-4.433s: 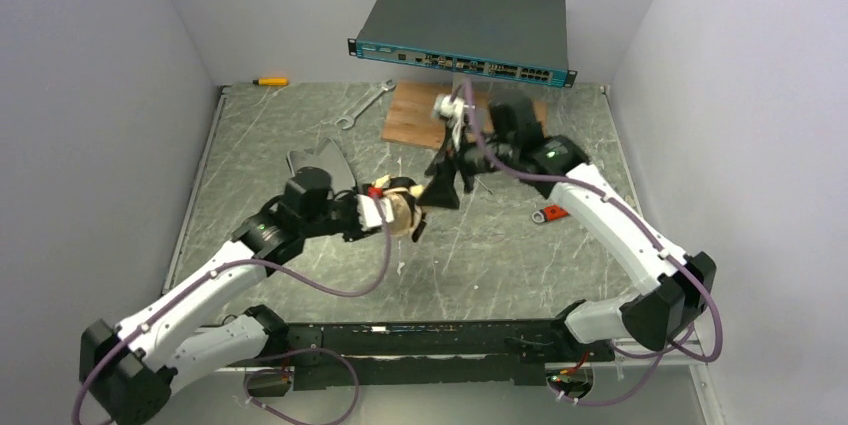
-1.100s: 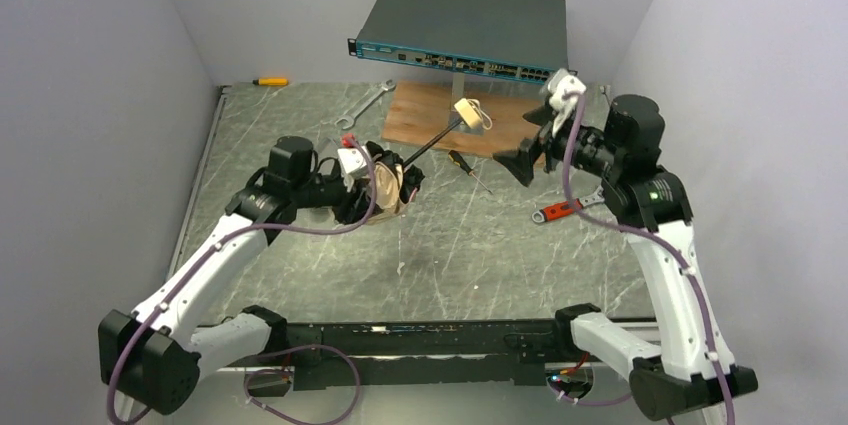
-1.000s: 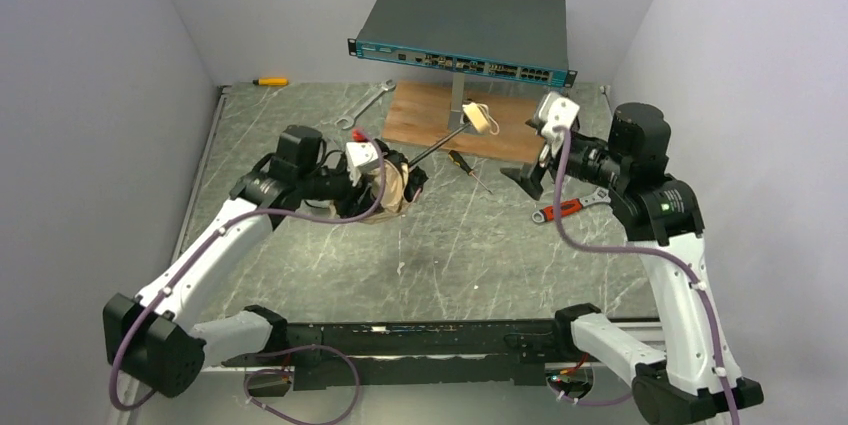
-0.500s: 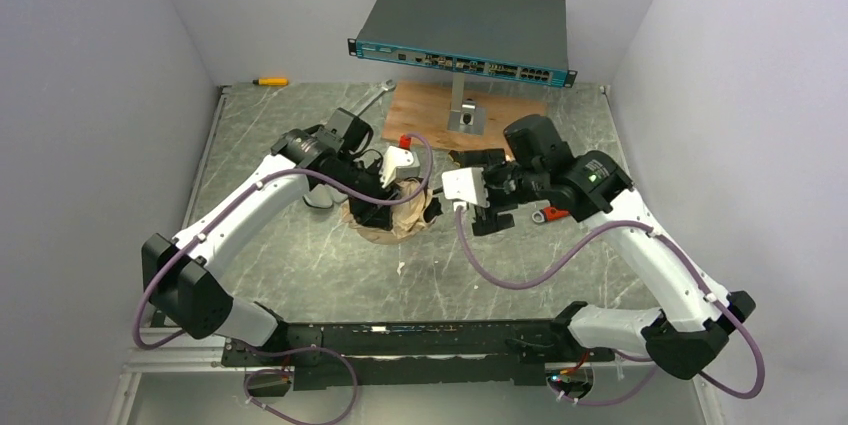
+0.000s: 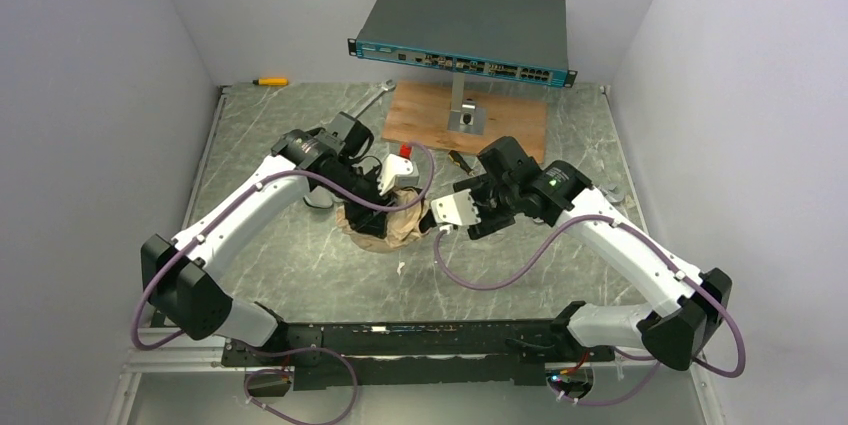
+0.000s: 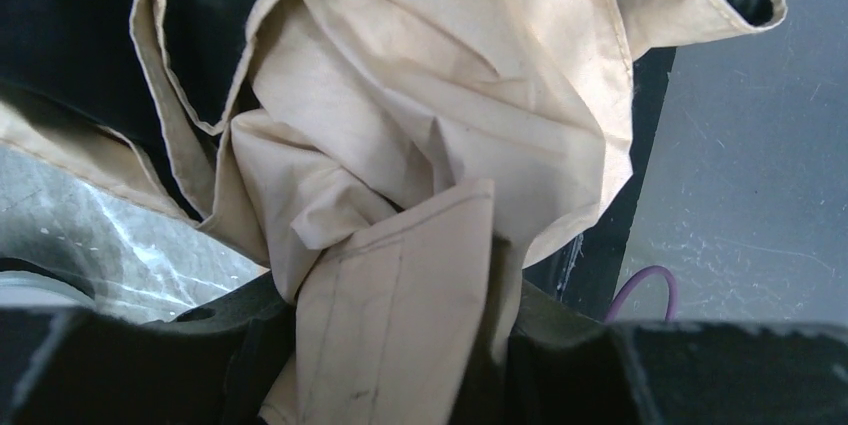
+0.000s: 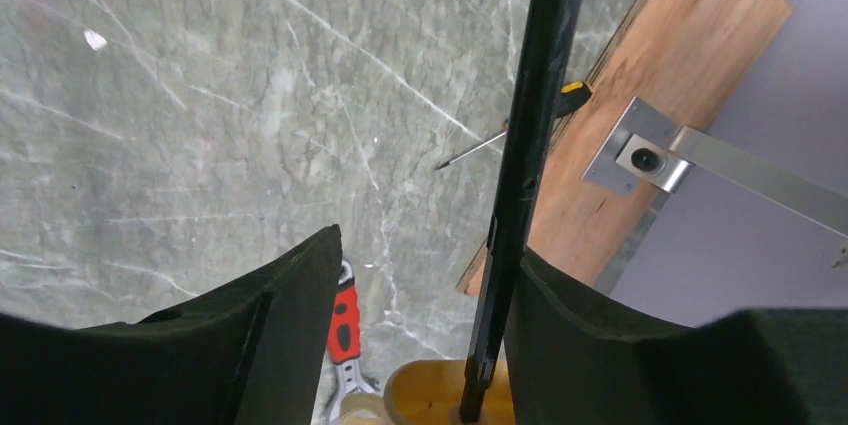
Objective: Open the umbrella
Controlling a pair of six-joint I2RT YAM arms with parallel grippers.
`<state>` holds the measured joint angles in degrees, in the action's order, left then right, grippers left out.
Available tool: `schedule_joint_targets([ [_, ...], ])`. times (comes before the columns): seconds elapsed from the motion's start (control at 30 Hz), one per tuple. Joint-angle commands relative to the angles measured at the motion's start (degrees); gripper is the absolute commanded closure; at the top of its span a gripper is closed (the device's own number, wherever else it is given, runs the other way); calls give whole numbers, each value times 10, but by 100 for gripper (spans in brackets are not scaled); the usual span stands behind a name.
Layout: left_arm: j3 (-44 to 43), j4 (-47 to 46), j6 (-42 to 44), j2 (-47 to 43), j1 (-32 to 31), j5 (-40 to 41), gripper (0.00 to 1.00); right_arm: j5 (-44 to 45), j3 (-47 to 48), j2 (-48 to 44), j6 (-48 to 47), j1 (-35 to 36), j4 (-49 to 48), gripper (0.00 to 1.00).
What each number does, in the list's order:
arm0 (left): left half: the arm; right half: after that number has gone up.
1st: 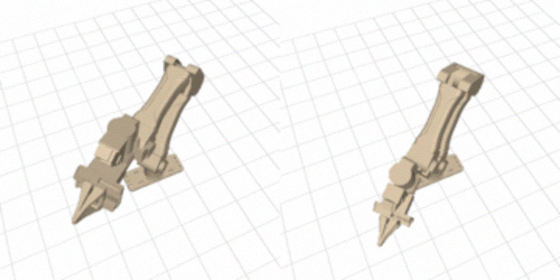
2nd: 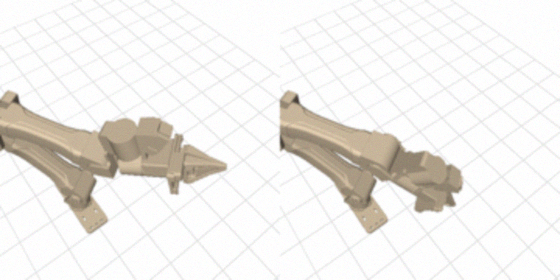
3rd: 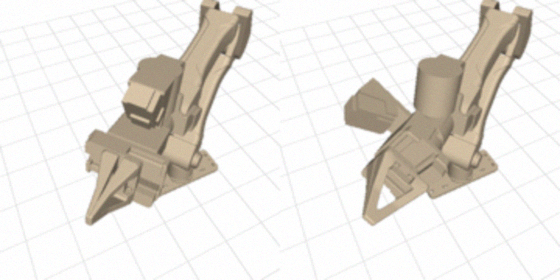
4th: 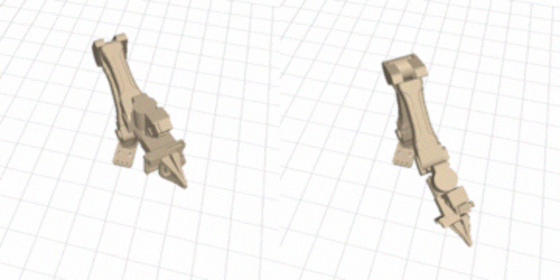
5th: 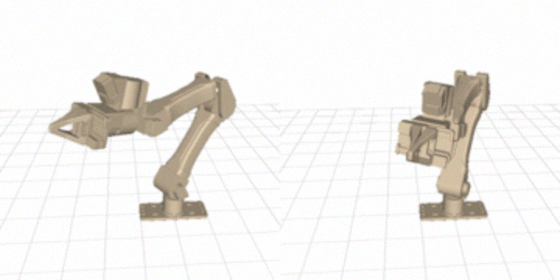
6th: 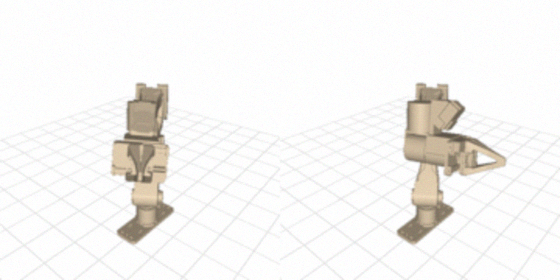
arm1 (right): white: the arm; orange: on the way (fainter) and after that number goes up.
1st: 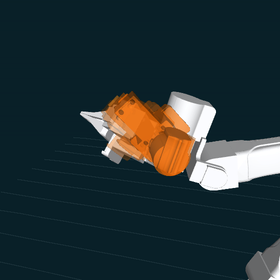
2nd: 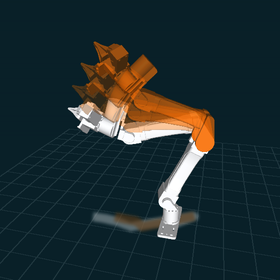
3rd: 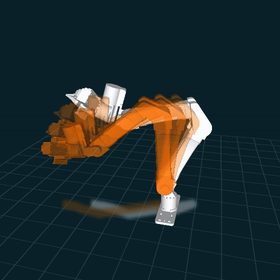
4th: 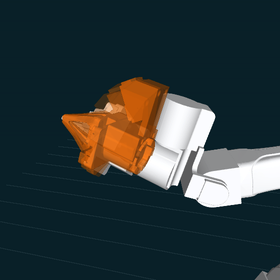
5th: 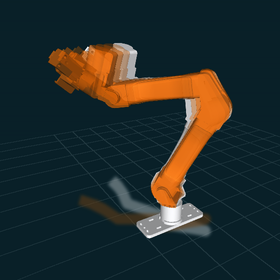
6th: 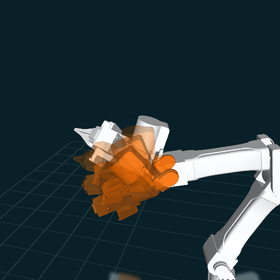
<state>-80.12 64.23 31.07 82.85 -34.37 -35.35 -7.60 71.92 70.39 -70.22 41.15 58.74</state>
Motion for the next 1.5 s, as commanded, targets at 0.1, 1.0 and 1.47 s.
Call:
schedule_joint_targets([
  [0.1, 0, 1, 29, -33, -3, -21, 100, 52, -18, -7, -11, 5, -53, 54],
  [1.0, 76, 53, 208, -52, 222, 19, 100, 55, -138, -98, -126, -273, 21, 69],
  [1.47, 121, -57, 175, -125, 168, -159, 100, -314, 31, -66, 303, -217, -54, 12],
])
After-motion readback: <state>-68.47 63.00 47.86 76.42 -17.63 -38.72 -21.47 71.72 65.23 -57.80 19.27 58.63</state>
